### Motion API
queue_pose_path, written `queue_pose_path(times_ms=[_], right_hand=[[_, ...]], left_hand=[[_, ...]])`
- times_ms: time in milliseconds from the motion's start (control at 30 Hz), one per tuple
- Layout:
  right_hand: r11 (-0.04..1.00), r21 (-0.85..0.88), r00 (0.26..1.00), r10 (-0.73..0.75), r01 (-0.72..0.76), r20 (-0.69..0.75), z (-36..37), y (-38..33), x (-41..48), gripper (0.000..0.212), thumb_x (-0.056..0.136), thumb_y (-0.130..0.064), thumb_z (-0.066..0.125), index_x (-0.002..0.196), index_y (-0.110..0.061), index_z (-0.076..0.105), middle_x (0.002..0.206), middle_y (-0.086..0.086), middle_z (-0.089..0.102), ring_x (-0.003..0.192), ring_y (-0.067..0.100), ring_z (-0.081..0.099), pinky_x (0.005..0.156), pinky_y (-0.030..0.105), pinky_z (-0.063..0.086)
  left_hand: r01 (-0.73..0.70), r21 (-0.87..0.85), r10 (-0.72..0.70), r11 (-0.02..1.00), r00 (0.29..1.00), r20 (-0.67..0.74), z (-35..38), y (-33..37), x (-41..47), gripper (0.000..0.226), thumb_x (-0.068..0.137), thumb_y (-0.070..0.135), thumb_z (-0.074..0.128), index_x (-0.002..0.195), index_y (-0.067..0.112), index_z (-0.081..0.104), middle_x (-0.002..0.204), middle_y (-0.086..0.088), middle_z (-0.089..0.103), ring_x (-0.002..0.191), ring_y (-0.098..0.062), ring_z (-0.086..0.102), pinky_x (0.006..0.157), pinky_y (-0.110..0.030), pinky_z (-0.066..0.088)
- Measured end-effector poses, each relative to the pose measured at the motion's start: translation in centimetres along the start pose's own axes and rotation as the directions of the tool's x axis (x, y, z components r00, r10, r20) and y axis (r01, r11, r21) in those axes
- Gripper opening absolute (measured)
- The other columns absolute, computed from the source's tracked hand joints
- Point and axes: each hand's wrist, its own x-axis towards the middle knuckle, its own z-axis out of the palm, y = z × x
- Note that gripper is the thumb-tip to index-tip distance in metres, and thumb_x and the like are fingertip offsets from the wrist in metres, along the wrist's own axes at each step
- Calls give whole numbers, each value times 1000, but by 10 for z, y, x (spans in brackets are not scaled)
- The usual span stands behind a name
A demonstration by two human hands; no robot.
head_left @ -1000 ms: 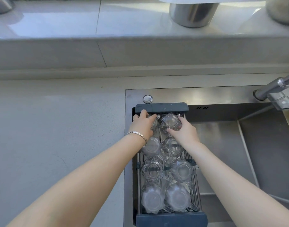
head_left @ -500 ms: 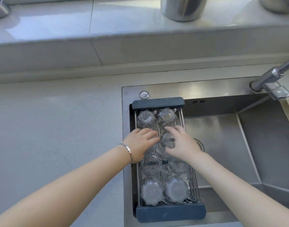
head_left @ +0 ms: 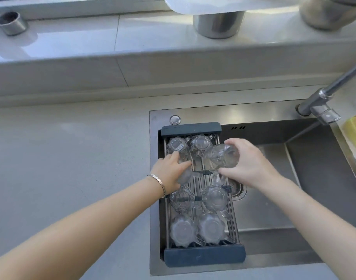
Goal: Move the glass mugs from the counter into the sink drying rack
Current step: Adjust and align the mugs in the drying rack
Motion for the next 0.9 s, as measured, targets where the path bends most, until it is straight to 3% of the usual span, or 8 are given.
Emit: queue_pose_path(times_ms=[133, 233, 333, 467, 600, 733, 800, 900], right_hand=[[998, -68, 997, -7, 12, 79, -9, 11, -3, 66, 62, -12, 73, 121, -32, 51, 122, 2, 43, 101, 17, 54, 87, 28, 47], [988, -136, 980, -49, 77, 195, -2, 15, 0, 65, 63, -7, 69, 120, -35, 52, 119, 1, 42, 96, 23, 57, 81, 34, 53], [932, -249, 930, -176, 263, 323, 8, 14, 11, 64, 67, 1, 64, 120, -34, 53, 124, -1, 42, 105, 22, 53, 78, 32, 51], [782, -397, 842, -283, 480, 460, 22, 1, 31, 61, 78, 9, 54, 124, -30, 51, 137, 1, 41, 122, 24, 40, 86, 37, 45], [499, -452, 653, -368, 740, 662, 50, -7, 46, 47, 82, 2, 57, 120, -25, 57, 125, 7, 52, 117, 28, 45, 86, 40, 48], [250, -441, 503, -528, 862, 684, 64, 8, 54, 32, 50, -15, 85, 77, -27, 73, 88, 3, 70, 90, 25, 68, 65, 28, 55], [230, -454, 497, -569, 861, 655, 65, 19, 54, 40, 36, -17, 89, 70, -31, 72, 89, 0, 73, 87, 21, 70, 66, 25, 57], [309, -462, 536, -665, 831, 520, 67, 33, 43, 35, 48, -11, 80, 79, -27, 74, 109, 7, 71, 98, 24, 68, 81, 33, 56]], left_hand=[[334, -389, -364, 858, 931, -3, -2, 11, -1, 60, 74, 33, 72, 127, 22, 44, 124, -10, 39, 107, -28, 50, 82, -36, 51], [456, -467, -480, 757, 874, 75, 8, 15, 7, 65, 68, 33, 78, 121, 21, 44, 125, -11, 37, 105, -29, 52, 82, -40, 55], [519, -454, -536, 724, 838, 102, 14, 21, 17, 63, 70, 36, 77, 120, 20, 42, 128, -12, 35, 110, -31, 47, 82, -39, 53], [551, -397, -553, 734, 824, 122, 10, 22, 24, 67, 70, 41, 76, 122, 21, 37, 130, -13, 33, 116, -32, 43, 81, -38, 48], [486, -328, -487, 810, 869, 86, 13, 15, 18, 74, 69, 49, 74, 126, 19, 37, 132, -11, 35, 114, -30, 44, 81, -39, 50], [365, -231, -363, 902, 930, 53, 17, 8, 12, 72, 72, 44, 73, 128, 15, 39, 134, -8, 39, 116, -28, 46, 84, -39, 50], [337, -222, -335, 915, 941, 49, 18, 4, 10, 67, 74, 43, 72, 126, 13, 42, 130, -9, 43, 116, -27, 47, 87, -39, 49], [340, -241, -343, 909, 939, 33, 18, 3, 11, 67, 73, 46, 72, 123, 10, 46, 126, -10, 45, 115, -27, 49, 89, -39, 49]])
